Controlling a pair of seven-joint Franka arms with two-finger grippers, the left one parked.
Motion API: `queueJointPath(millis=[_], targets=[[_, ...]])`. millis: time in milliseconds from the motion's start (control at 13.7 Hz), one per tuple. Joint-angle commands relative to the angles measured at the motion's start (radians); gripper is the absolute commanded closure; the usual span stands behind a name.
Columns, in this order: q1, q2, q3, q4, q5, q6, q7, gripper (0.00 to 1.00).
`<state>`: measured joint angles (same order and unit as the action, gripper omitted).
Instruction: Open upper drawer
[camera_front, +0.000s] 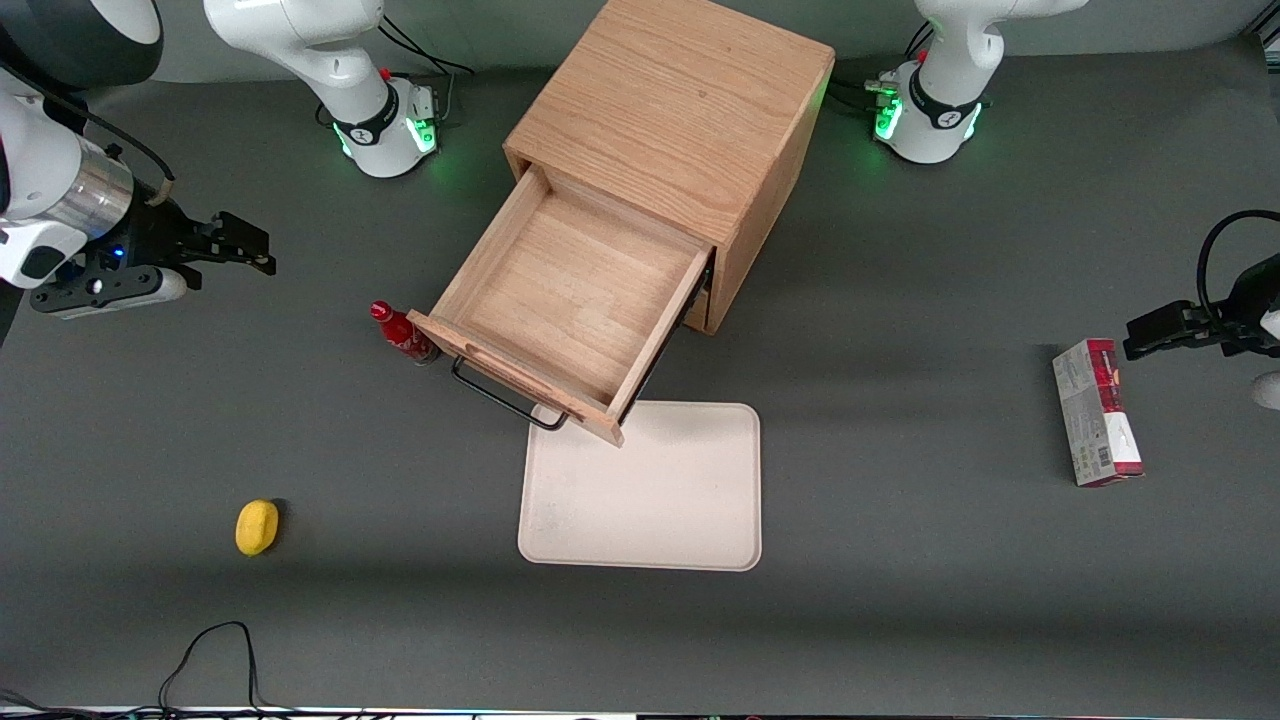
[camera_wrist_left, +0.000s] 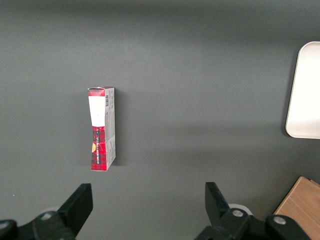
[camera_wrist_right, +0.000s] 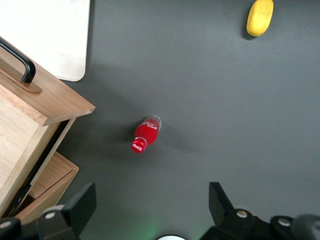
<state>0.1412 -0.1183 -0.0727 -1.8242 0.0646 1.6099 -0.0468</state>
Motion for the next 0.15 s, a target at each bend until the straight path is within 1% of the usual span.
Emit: queueJointPath(millis=[0, 73], targets=[[-0.008, 0.012, 0.002, 0.032, -0.017, -0.027, -0.022, 0.0], [-0.011, 0.011, 0.002, 0.032, -0.017, -0.028, -0.022, 0.0]])
